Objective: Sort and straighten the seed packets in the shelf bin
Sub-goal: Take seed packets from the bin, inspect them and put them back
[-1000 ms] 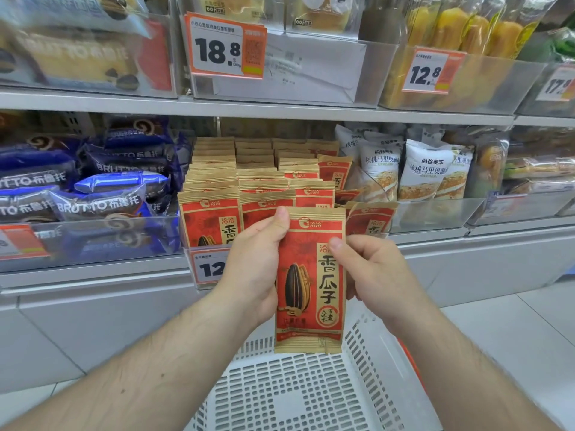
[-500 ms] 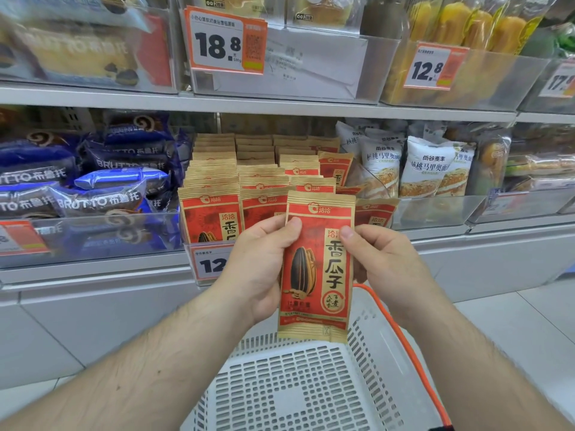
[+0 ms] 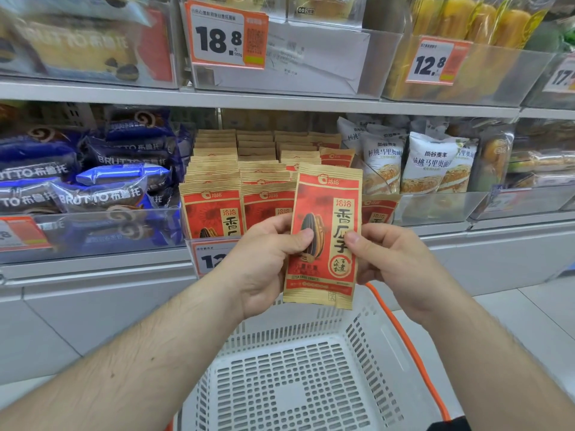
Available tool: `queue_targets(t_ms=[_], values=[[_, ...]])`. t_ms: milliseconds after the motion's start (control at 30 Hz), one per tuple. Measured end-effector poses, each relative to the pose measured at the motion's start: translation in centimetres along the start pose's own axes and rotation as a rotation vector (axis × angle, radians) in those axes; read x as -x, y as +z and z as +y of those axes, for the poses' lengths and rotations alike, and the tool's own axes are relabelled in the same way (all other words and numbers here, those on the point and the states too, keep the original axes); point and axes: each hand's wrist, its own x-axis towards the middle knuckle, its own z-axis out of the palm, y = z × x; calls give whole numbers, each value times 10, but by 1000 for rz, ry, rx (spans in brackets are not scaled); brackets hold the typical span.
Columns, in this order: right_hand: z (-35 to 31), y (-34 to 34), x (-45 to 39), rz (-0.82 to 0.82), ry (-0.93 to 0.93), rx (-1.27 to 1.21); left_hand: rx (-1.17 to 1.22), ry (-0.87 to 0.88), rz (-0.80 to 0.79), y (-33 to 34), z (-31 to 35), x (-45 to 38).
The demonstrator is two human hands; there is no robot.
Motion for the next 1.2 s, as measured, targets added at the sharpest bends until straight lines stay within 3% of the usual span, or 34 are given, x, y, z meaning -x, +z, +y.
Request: queue_targets(t_ms=[167,367,567,733,967,1200], values=[[4,-6,3,-218,22,67,53,4,28,-1,1,0],[3,-4,5,-228,13,52,43,-3,22,-1,0,0],[2,13,7,-173,55,173,-352,159,112,-5,-8,-2],[3,18,11,-259,-17,293,-368,138,61,-3,-17,-2],[-3,15,5,58,-229,149,-383,-4,-139,0,-17,2],[0,28,4,103,-230,167,-219,-21,-141,7,-15,4]])
